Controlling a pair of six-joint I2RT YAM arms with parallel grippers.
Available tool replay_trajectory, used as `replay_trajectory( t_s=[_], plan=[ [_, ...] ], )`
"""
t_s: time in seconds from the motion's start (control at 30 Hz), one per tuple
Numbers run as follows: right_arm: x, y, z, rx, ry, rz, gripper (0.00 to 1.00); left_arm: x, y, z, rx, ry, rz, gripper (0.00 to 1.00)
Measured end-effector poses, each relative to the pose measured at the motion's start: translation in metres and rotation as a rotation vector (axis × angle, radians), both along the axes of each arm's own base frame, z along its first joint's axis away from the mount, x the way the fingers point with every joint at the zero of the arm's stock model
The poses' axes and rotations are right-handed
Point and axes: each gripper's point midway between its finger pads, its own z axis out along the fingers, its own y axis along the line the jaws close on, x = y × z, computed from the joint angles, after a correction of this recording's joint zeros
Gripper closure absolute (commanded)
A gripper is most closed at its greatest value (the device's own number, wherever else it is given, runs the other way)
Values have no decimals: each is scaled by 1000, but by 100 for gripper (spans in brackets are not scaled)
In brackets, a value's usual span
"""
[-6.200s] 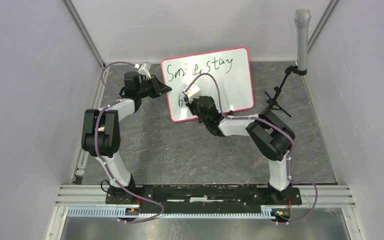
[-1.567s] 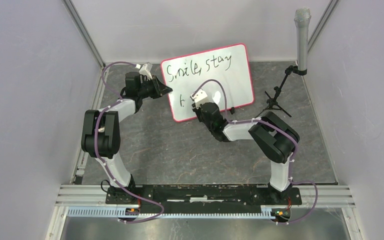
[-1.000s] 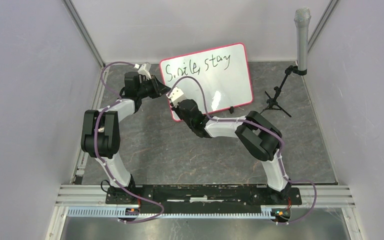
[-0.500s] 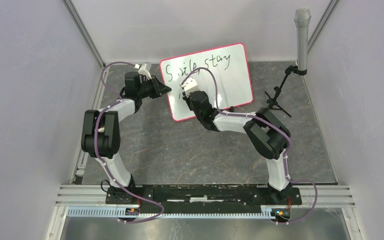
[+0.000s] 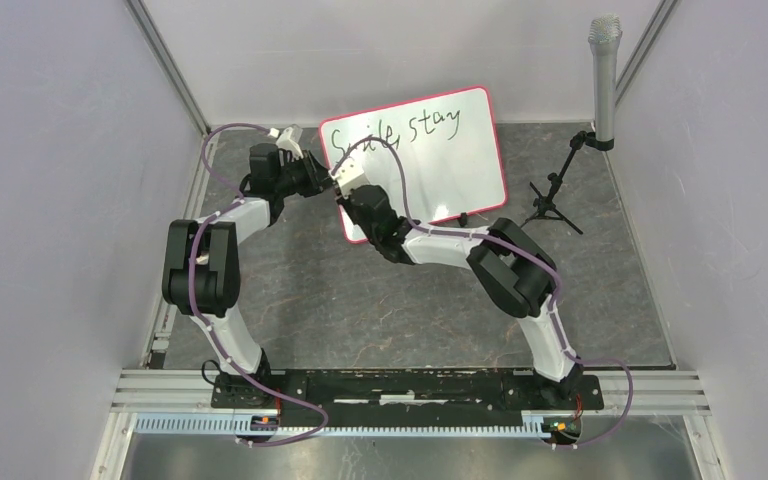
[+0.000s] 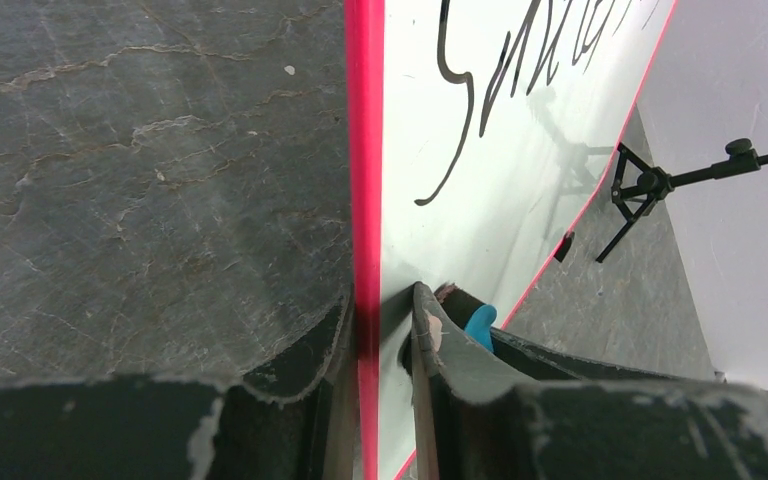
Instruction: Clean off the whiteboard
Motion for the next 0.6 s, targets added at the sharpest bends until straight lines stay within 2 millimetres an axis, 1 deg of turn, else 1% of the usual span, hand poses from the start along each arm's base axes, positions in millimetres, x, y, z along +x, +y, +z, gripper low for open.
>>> replay_trajectory(
  t_s=[0.07, 0.17, 0.27, 0.33, 0.37, 0.4, 0.47, 0.6],
  plan=[
    [1, -5, -1, 12, 5, -7, 100, 0, 0, 0, 0, 0, 0, 98],
    [5, -26, -3, 33, 22, -40, 100, 0, 0, 0, 0, 1, 0, 98],
    [17, -65, -3, 66, 41, -113, 100, 0, 0, 0, 0, 0, 0, 98],
    [25, -86, -1, 80, 45, -155, 100, 0, 0, 0, 0, 0, 0, 98],
    [28, -93, 0, 86, 45, -169, 100, 0, 0, 0, 0, 0, 0, 98],
    [29, -97, 1, 91, 44, -175, 100, 0, 0, 0, 0, 0, 0, 98],
    [30, -98, 1, 93, 41, -175, 100, 0, 0, 0, 0, 1, 0, 98],
    [22, -84, 1, 69, 30, -161, 100, -1, 0, -1, 0, 4, -1, 97]
  ],
)
